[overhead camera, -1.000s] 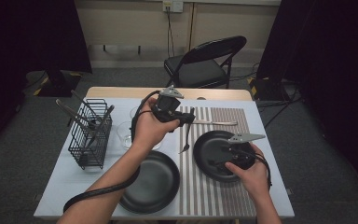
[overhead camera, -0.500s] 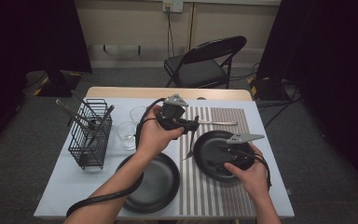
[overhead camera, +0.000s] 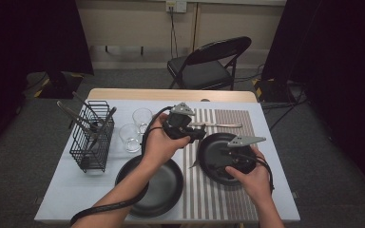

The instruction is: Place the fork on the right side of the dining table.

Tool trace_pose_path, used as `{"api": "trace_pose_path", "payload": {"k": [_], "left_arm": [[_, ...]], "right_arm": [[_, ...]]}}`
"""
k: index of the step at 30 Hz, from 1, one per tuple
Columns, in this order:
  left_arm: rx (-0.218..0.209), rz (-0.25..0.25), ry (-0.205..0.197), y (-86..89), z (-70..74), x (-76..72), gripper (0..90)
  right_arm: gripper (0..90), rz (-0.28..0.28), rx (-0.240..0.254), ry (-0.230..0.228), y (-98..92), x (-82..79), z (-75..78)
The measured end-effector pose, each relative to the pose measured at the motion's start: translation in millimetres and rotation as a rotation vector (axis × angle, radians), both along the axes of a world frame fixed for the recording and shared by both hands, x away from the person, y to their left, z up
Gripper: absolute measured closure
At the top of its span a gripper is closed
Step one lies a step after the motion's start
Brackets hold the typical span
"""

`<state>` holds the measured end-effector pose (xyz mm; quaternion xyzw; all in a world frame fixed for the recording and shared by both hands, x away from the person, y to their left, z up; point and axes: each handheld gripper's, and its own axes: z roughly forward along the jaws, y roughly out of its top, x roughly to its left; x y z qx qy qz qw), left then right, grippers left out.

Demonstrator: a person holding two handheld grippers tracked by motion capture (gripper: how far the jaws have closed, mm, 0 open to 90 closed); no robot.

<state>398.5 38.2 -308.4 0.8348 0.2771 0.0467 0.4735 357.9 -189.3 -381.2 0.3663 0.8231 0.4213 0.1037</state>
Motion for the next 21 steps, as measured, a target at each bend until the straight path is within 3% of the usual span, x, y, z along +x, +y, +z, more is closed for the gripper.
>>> {"api": "trace_pose_path", "payload": {"k": [21], "left_arm": [[0.0, -0.019, 0.01, -12.6, -14.9, -9.8, 87.1]], "right_arm": [[31.3, 0.02, 0.018, 0.008, 7.7, -2.8, 1.8]]}}
